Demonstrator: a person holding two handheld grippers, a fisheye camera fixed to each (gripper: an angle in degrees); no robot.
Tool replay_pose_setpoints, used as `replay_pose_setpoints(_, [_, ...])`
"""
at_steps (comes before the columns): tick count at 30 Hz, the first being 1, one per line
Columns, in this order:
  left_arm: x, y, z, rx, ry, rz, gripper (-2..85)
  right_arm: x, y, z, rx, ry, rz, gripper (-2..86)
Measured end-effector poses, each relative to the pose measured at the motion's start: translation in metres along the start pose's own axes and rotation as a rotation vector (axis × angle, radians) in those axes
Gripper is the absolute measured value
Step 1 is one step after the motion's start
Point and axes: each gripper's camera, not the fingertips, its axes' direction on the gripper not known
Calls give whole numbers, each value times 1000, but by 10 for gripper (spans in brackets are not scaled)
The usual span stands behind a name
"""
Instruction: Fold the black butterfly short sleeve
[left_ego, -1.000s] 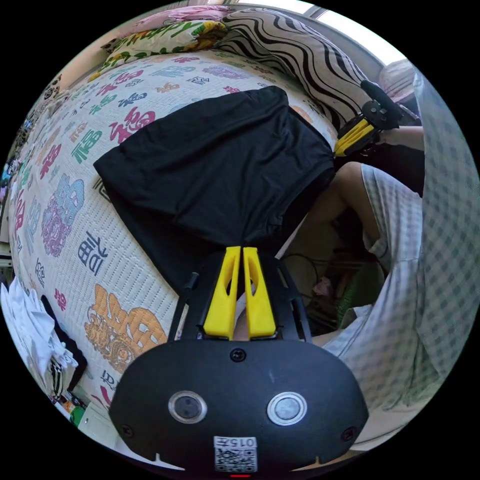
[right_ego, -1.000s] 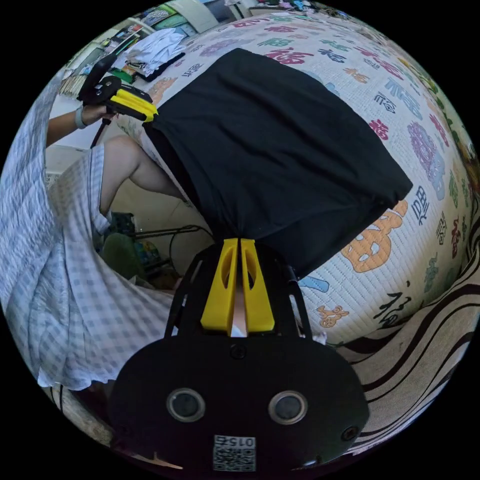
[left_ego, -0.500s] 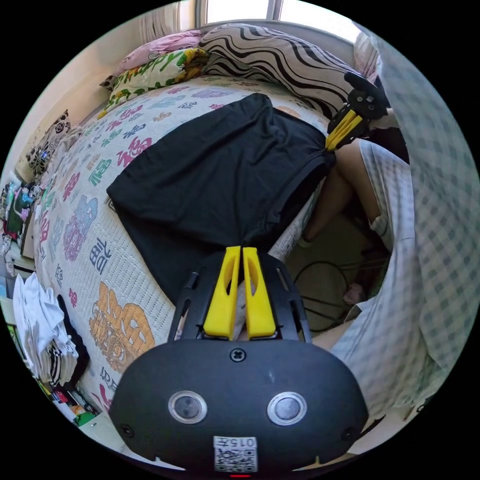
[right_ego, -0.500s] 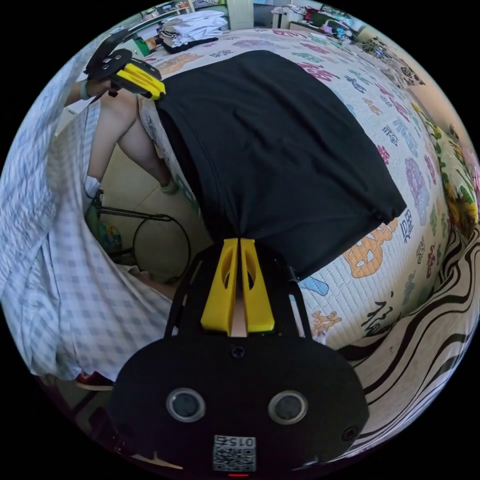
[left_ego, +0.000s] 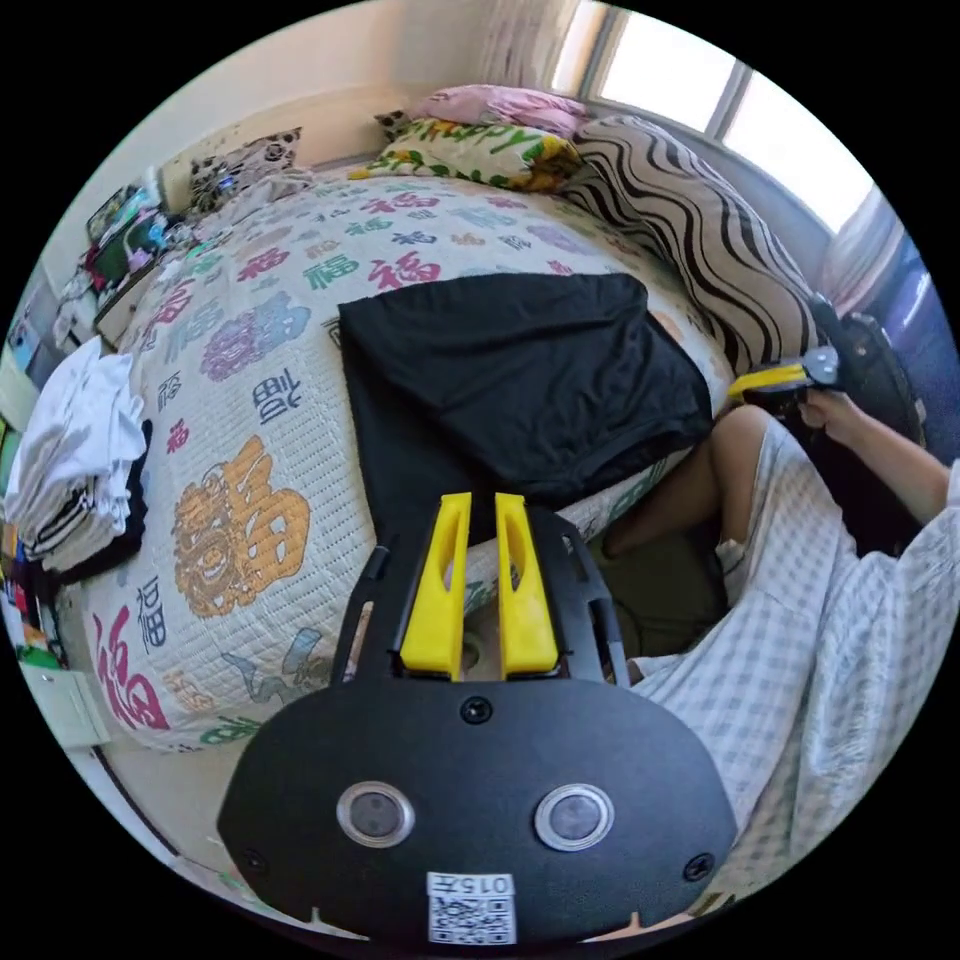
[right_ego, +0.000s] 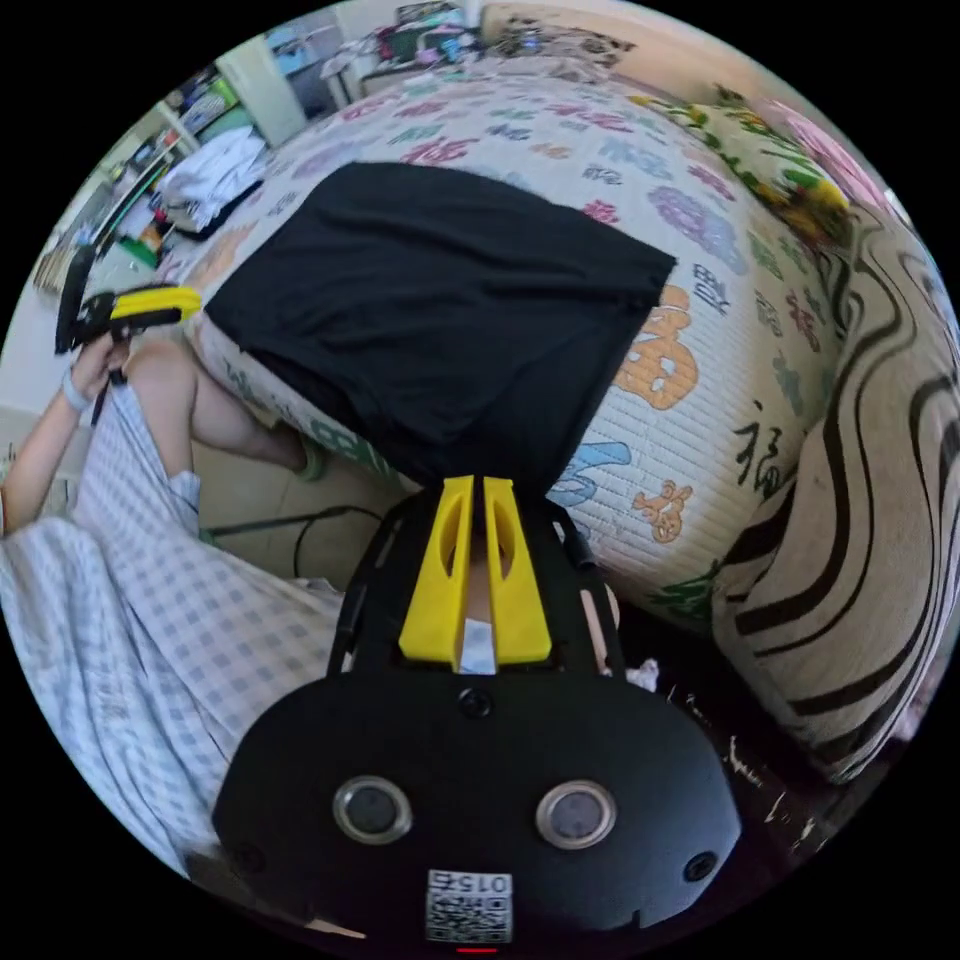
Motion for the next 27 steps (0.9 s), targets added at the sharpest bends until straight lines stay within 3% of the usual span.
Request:
replay_pose_setpoints(7, [-80, 36, -42, 260, 151, -392, 69, 45, 18, -18, 233, -89, 284, 42])
replay_pose_setpoints(13, [-161, 4, -29, 325, 282, -564, 88, 110, -16, -10, 388, -241, 518, 78])
replay_pose_setpoints(17, [-210, -36, 2, 266, 278, -647, 96, 159, -55, 16, 387, -416, 638, 98])
replay_pose_setpoints(22, [-258, -64, 46, 173, 285, -758, 92, 195, -97, 47, 311, -451, 704, 103])
replay_pose_setpoints(27, [-274, -84, 75, 119, 318, -746, 61, 202, -127, 64, 222, -431, 692, 40])
